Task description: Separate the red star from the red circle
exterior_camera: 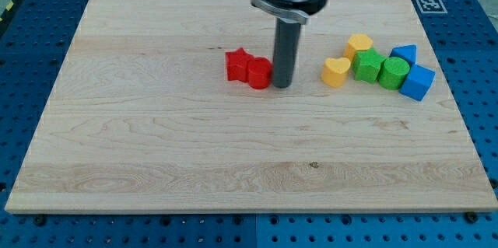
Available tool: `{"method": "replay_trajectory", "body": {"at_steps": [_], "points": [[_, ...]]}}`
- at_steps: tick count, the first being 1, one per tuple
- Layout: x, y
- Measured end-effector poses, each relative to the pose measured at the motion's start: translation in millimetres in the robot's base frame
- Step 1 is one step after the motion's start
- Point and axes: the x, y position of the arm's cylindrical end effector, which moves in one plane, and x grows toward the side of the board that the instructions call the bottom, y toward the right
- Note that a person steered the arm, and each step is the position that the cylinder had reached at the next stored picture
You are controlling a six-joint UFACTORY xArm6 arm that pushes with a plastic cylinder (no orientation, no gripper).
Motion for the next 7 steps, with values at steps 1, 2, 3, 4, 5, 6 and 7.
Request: {"method": "replay_trajectory", "body": {"at_steps": [1,2,3,4,5,6,7], "points": [[0,-56],[-21,-98],[-55,-124],[-75,-149],[-96,-162],[-91,-135],[-80,-81]]}}
